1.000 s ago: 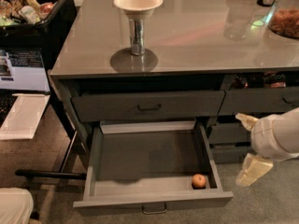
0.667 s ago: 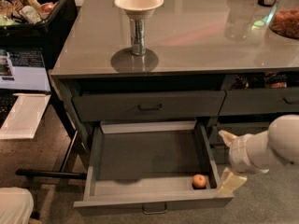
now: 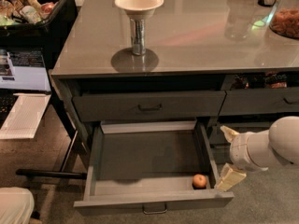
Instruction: Pick orange from middle drawer and place on counter
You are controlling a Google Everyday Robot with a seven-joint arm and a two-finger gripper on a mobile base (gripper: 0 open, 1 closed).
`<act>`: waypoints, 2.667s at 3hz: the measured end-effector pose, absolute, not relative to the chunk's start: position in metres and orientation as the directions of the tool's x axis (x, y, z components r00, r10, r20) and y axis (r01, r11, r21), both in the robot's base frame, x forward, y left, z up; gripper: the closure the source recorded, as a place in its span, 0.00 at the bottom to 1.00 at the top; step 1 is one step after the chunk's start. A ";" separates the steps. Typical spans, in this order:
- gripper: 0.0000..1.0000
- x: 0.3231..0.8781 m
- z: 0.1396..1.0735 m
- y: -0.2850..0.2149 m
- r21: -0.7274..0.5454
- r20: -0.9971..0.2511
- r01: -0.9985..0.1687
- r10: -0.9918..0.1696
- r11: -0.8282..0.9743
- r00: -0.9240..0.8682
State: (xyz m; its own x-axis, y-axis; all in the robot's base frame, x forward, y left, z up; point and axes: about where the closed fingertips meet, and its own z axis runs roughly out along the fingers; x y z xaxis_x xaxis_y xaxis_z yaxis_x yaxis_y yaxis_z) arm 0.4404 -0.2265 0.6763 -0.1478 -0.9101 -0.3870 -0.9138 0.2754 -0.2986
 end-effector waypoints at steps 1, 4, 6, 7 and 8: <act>0.00 0.438 0.679 -0.229 -0.338 -0.371 -0.895 -0.915 0.291 -0.157; 0.00 0.544 0.569 -0.283 -0.351 -0.267 -0.926 -0.963 0.140 -0.044; 0.00 0.554 0.501 -0.288 -0.257 -0.386 -0.966 -0.916 -0.007 0.110; 0.00 0.555 0.491 -0.280 -0.265 -0.421 -0.964 -0.897 -0.019 0.134; 0.00 0.564 0.483 -0.262 -0.280 -0.443 -0.960 -0.886 -0.005 0.134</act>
Offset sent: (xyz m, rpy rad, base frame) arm 0.0733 -0.0424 -0.0576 -0.1872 -0.1484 0.0023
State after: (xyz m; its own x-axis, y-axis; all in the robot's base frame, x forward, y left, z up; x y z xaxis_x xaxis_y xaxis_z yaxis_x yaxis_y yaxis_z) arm 0.5636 -0.2618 0.4830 0.1338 -0.8863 -0.4434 -0.9601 -0.0050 -0.2797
